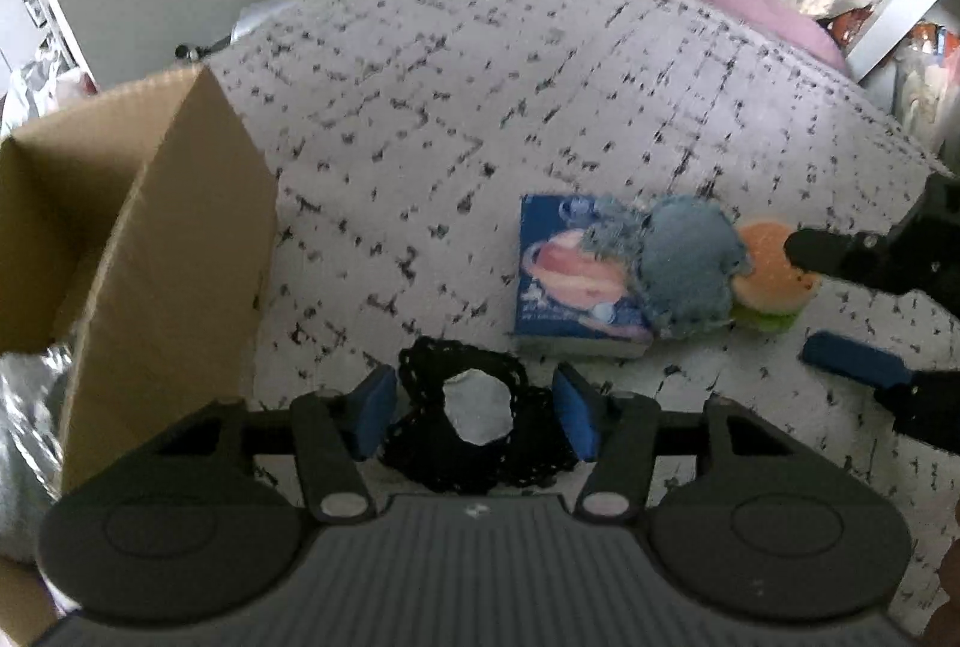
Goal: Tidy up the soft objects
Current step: 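Grasp the burger plush with the right gripper while the left gripper grasps the black scrunchie, then carry the burger plush into the box and open the right gripper while the left gripper drops the scrunchie there, then grasp the blue planet packet with the left gripper while the right gripper grasps the light-blue item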
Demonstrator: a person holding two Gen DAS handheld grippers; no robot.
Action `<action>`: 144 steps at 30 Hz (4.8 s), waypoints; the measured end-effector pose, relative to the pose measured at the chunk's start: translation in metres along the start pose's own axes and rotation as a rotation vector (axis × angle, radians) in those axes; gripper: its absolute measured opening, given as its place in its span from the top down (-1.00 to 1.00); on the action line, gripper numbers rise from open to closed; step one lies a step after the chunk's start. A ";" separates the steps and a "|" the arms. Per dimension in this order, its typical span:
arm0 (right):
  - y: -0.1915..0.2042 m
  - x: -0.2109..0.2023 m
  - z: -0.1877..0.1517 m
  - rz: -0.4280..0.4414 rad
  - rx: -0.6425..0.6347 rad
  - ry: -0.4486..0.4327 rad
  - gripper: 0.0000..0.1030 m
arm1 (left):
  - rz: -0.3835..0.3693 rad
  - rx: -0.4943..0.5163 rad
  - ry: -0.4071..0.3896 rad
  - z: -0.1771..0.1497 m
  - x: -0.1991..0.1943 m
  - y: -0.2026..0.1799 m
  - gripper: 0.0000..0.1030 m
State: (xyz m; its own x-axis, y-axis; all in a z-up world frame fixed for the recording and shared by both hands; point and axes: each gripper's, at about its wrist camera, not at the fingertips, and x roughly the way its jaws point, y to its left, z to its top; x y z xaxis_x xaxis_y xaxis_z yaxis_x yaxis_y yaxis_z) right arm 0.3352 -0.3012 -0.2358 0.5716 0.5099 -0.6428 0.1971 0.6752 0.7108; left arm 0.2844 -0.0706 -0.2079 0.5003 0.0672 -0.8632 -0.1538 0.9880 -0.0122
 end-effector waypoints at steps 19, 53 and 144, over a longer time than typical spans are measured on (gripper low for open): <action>0.002 0.007 -0.001 -0.085 -0.066 -0.037 0.61 | -0.102 -0.070 -0.029 -0.006 -0.025 0.005 0.59; 0.074 -0.140 -0.064 -0.048 -0.166 -0.260 0.66 | -0.227 -0.130 -0.317 0.001 -0.171 0.064 0.61; 0.195 -0.056 -0.116 -0.067 -0.375 -0.113 -0.45 | -0.086 -0.431 -0.147 0.018 -0.122 0.197 -0.49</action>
State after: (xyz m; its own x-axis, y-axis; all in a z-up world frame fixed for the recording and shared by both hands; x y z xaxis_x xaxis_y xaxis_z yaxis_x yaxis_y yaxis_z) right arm 0.2494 -0.1365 -0.0946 0.6554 0.4108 -0.6338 -0.0562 0.8634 0.5014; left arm 0.2087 0.1182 -0.0962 0.6379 0.0371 -0.7692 -0.4307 0.8452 -0.3164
